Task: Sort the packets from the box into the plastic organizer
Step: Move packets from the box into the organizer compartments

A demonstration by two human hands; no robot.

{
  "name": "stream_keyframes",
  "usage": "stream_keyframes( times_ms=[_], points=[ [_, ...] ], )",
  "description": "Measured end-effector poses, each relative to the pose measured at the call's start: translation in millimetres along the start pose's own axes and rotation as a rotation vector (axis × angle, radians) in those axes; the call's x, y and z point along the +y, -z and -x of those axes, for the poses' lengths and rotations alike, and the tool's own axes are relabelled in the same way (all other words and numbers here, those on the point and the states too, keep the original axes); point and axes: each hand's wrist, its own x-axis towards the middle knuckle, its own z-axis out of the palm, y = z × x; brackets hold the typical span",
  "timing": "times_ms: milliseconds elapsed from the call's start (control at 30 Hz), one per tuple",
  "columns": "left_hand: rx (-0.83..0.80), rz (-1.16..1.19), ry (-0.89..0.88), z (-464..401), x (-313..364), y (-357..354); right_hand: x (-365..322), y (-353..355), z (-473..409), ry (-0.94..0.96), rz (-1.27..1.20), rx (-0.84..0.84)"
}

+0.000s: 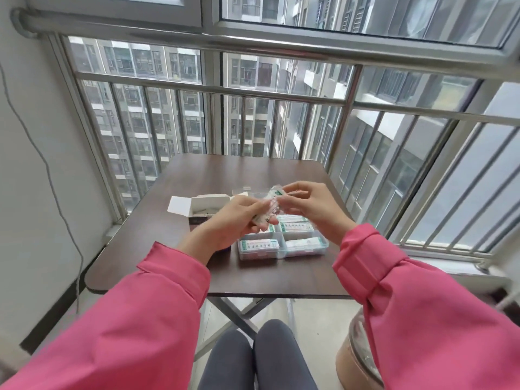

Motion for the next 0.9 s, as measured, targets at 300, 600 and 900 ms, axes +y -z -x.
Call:
stream_keyframes(
  times_ms=[300,600,900],
  points=[
    [0.132,0.020,-0.004,-19,-16,-27,12,35,6,-0.087,0.006,-0.042],
    [0.227,-0.043,-0.087,-39,-27,-31,30,46,-6,-0.093,-0.001,-0.006],
    [0.419,-0.122,-0.146,-55,-33,-30,51,60,-20,-0.125,0.039,0.152]
  ],
)
